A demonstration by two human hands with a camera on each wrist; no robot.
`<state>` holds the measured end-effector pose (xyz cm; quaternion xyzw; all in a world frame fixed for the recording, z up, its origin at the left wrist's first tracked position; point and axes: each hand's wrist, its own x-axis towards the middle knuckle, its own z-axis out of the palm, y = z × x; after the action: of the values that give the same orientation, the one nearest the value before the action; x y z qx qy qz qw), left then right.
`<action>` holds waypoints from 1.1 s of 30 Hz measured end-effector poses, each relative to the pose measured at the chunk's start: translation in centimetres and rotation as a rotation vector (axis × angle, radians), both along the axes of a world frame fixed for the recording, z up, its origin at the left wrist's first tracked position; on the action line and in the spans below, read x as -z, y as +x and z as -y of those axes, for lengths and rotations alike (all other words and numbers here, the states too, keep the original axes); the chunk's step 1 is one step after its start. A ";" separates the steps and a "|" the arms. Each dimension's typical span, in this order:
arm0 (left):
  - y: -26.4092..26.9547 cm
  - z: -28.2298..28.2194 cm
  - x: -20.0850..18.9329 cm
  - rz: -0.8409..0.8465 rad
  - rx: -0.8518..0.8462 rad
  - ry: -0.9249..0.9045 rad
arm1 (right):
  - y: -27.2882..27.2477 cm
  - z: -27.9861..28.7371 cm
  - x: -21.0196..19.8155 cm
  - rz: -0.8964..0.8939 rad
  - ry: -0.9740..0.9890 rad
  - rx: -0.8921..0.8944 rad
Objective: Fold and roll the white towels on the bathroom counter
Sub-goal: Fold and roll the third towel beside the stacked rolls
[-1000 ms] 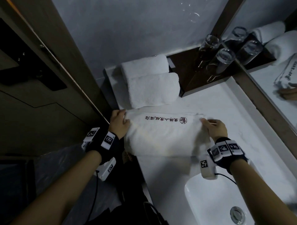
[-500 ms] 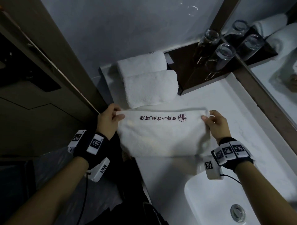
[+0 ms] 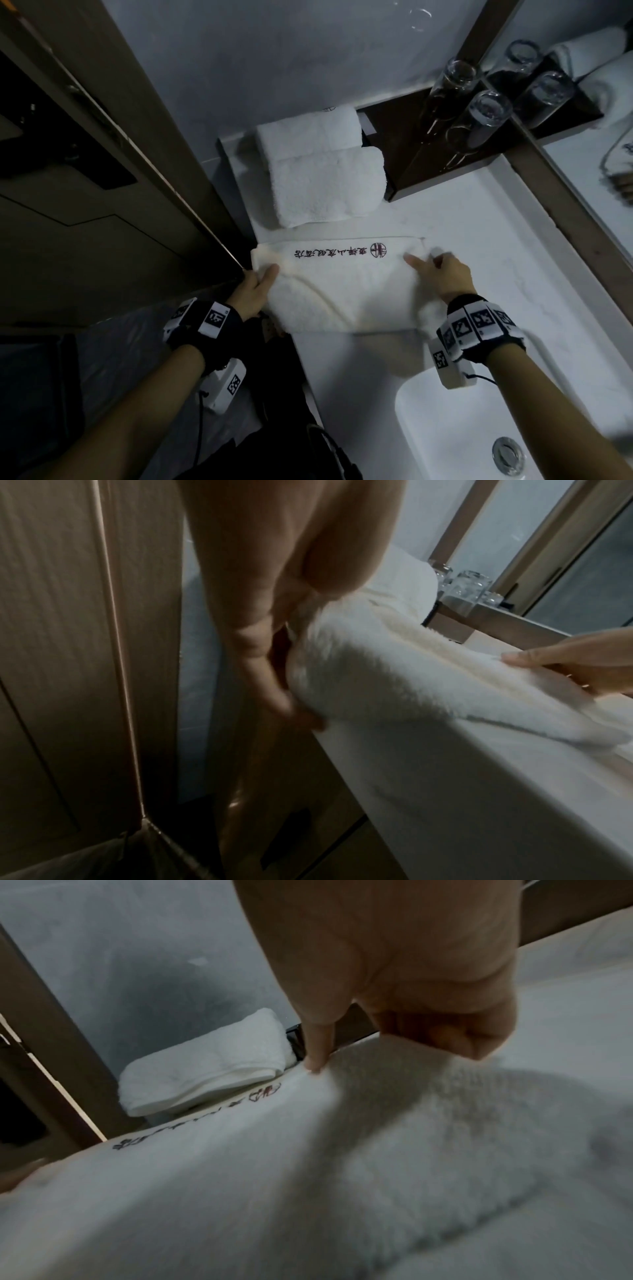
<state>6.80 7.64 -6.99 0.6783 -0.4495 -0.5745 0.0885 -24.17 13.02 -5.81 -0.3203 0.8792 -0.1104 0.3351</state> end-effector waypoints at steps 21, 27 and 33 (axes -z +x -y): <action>1.3 -0.1 0.2 0.285 0.260 -0.181 | -2.0 -4.8 -0.2 0.008 -0.131 0.005; 0.2 -0.3 -1.4 0.004 0.071 -0.237 | -0.8 -5.3 0.0 0.014 -0.255 -0.004; 0.5 -0.4 -2.1 0.174 0.472 -0.146 | -1.4 -5.2 -0.8 0.122 -0.251 0.040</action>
<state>7.28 8.03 -4.88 0.5934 -0.6414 -0.4848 -0.0381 -25.56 18.26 -4.96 -0.3348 0.8427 -0.2454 0.3428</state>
